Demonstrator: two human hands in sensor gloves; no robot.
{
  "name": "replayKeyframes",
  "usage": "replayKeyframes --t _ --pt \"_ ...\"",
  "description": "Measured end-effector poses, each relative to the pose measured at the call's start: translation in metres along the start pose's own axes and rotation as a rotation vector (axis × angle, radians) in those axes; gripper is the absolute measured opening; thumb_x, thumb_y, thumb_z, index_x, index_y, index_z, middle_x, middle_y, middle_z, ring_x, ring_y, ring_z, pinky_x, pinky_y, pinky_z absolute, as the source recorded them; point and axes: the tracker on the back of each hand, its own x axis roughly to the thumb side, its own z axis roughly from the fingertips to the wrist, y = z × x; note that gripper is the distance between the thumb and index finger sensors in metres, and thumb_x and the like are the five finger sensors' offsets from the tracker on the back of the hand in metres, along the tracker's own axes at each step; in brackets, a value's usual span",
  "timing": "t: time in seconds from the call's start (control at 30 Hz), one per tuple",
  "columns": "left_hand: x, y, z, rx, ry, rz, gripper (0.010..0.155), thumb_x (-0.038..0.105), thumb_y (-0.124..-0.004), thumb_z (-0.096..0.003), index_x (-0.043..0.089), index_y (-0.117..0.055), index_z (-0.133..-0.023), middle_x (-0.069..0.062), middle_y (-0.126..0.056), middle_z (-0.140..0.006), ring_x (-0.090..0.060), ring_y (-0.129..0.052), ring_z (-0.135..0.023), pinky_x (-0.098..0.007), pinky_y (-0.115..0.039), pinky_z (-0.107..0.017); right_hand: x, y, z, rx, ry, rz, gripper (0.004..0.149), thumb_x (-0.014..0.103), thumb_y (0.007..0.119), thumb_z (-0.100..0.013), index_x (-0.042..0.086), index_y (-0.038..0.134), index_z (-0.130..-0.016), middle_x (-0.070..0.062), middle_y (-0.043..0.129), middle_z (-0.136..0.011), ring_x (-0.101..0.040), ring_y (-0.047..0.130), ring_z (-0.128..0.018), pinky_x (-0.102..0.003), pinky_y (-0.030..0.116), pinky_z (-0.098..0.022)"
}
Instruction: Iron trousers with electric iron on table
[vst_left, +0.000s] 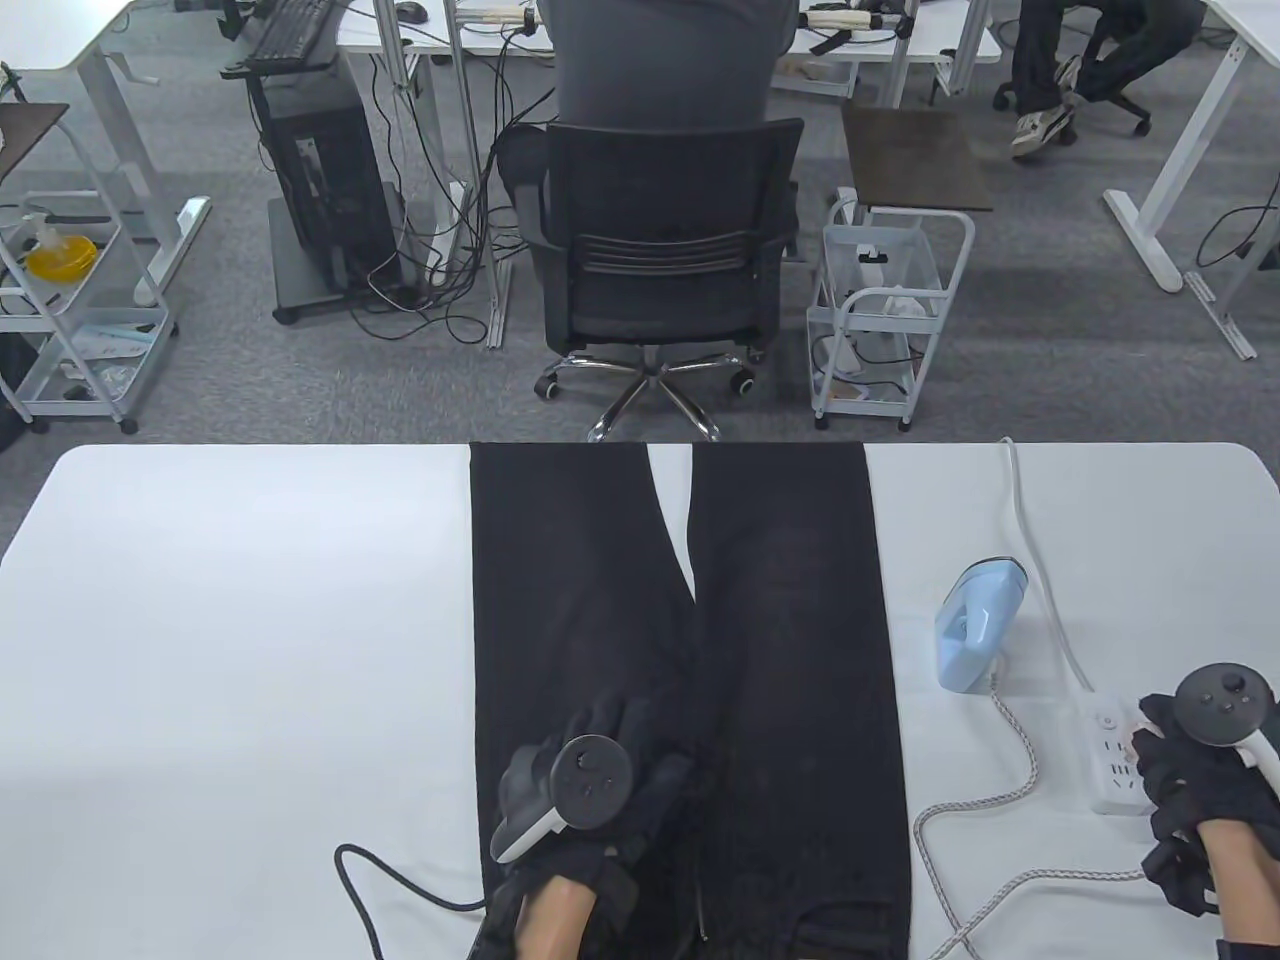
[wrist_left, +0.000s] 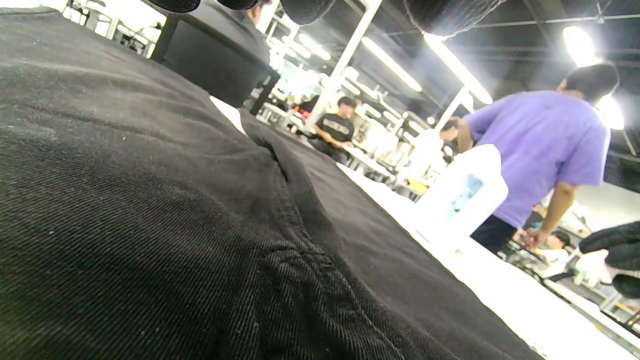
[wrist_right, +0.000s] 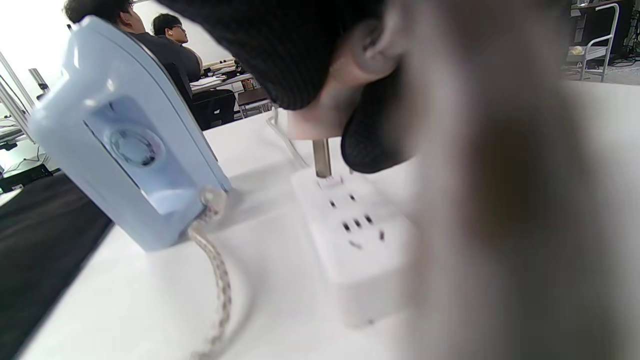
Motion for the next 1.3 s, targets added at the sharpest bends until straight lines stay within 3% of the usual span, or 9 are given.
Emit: replayKeyframes --t 0.43,0.67,1.0,1.03,1.07,1.1,1.3 --pt "0.0 0.001 0.001 -0.006 0.007 0.009 0.078 0.053 -0.061 -0.0661 0.0 -0.037 -0.118 -0.038 -0.026 -0.118 -0.067 -0.033 -0.101 -0.084 -0.036 -0.06 -0.008 0.036 0.007 -0.1 0.012 0.091 0.051 0.023 0.085 -0.058 0.007 0.07 -0.104 -0.029 0.086 -0.096 -0.026 0.106 -0.066 -0.051 0.095 -0.049" --pt "0.0 0.0 0.0 -0.017 0.012 0.014 0.079 0.053 -0.061 -0.0662 0.0 -0.037 -0.118 -0.038 -0.025 -0.118 -0.067 -0.033 -0.101 -0.084 -0.036 -0.06 -0.001 0.035 0.007 -0.132 0.014 0.193 0.049 0.028 0.088 -0.056 0.004 0.076 -0.097 -0.027 0.099 -0.078 -0.018 0.11 -0.051 -0.05 0.098 -0.041" --pt "-0.001 0.001 0.001 -0.022 0.021 0.021 0.079 0.054 -0.061 -0.0661 0.0 -0.037 -0.118 -0.038 -0.025 -0.118 -0.068 -0.033 -0.101 -0.084 -0.036 -0.06 0.004 0.043 0.014 -0.171 0.003 0.254 0.048 0.029 0.085 -0.057 0.003 0.075 -0.096 -0.027 0.099 -0.077 -0.017 0.11 -0.049 -0.049 0.098 -0.041" --pt "-0.001 0.001 0.001 -0.023 0.023 0.023 0.079 0.054 -0.061 -0.0662 0.0 -0.037 -0.118 -0.038 -0.025 -0.118 -0.068 -0.033 -0.101 -0.084 -0.036 -0.06 0.002 0.052 0.008 -0.1 -0.007 0.255 0.048 0.028 0.086 -0.057 0.002 0.074 -0.096 -0.027 0.099 -0.076 -0.018 0.11 -0.049 -0.05 0.098 -0.041" --pt "-0.001 0.001 0.001 -0.024 0.023 0.025 0.078 0.053 -0.061 -0.0662 0.0 -0.037 -0.118 -0.038 -0.025 -0.118 -0.068 -0.033 -0.101 -0.084 -0.036 -0.06 0.002 0.055 0.012 -0.098 0.026 0.27 0.05 0.03 0.085 -0.057 0.003 0.071 -0.096 -0.026 0.098 -0.077 -0.016 0.11 -0.05 -0.049 0.098 -0.041" --pt "-0.001 0.001 0.001 -0.024 0.024 0.026 0.079 0.053 -0.061 -0.0662 0.0 -0.037 -0.118 -0.038 -0.025 -0.118 -0.068 -0.033 -0.101 -0.084 -0.036 -0.06 0.003 0.057 0.015 -0.185 -0.028 0.264 0.05 0.028 0.086 -0.056 0.001 0.073 -0.096 -0.028 0.099 -0.075 -0.018 0.111 -0.048 -0.05 0.098 -0.04" --pt "-0.002 0.001 0.001 -0.029 0.029 0.031 0.079 0.053 -0.061 -0.0663 0.0 -0.037 -0.118 -0.038 -0.025 -0.118 -0.068 -0.033 -0.101 -0.084 -0.035 -0.06 0.002 0.053 0.013 -0.128 0.003 0.257 0.049 0.028 0.086 -0.057 0.002 0.073 -0.097 -0.028 0.098 -0.078 -0.019 0.11 -0.051 -0.051 0.097 -0.041"
